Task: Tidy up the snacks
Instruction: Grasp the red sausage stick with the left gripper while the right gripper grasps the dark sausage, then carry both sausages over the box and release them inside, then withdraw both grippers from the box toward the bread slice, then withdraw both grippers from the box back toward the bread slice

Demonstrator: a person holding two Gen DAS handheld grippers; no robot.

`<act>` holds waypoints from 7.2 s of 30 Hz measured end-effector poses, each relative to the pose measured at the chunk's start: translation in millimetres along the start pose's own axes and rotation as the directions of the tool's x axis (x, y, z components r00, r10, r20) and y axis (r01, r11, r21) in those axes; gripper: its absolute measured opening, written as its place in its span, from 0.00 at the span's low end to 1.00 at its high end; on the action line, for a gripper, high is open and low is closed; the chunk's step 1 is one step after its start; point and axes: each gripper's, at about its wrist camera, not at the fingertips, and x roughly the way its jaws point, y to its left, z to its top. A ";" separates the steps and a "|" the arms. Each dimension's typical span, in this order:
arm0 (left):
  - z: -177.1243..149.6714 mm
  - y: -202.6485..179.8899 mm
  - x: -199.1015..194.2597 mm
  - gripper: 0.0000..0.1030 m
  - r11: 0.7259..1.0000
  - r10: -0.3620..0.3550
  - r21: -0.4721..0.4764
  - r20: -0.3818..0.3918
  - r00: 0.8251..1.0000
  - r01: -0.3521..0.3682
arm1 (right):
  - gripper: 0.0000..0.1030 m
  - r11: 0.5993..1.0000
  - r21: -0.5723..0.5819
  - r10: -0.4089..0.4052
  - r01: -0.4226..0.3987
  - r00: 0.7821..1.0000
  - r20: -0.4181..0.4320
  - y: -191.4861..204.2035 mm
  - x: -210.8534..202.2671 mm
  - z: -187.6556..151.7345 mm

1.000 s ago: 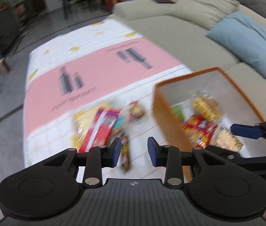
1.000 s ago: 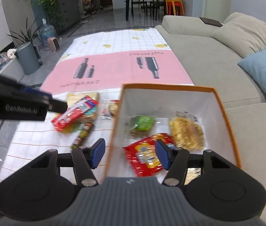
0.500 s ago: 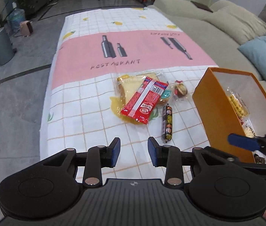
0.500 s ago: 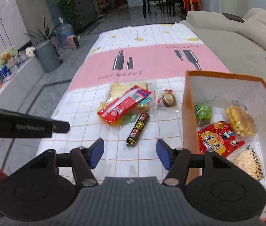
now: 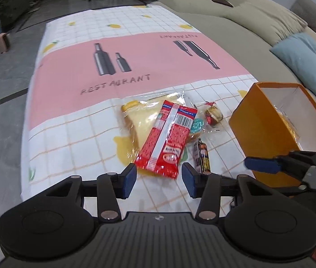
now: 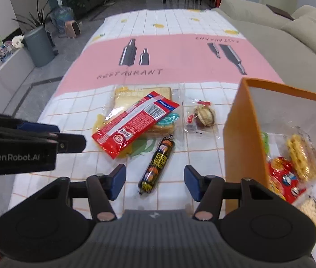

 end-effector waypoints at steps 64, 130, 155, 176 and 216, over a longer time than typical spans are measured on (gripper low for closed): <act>-94.6 -31.2 -21.4 0.44 0.988 0.040 -0.141 -0.198 0.979 -0.069 | 0.20 0.980 0.081 0.196 -0.184 0.966 -0.170 -6.2 -10.5 -94.6; 21.5 -258.8 49.6 0.44 0.985 0.054 0.174 -0.378 0.924 0.013 | 0.23 0.973 0.162 0.195 -0.163 0.959 -0.204 -218.1 -52.0 -70.4; 16.1 -268.9 50.0 0.58 0.974 0.108 0.227 -0.398 0.911 -0.017 | 0.36 0.985 0.131 0.132 -0.113 0.980 -0.150 -214.9 -84.7 -77.1; 30.0 -192.4 -28.8 0.58 0.995 0.086 0.058 -0.176 0.981 -0.077 | 0.41 0.966 0.221 0.174 -0.133 0.968 -0.179 -192.4 -55.6 -59.2; -5.3 -28.1 -45.3 0.59 0.994 0.071 -0.082 -0.040 0.997 -0.074 | 0.40 0.992 -0.082 0.102 -0.099 0.994 0.037 -69.3 -91.1 13.3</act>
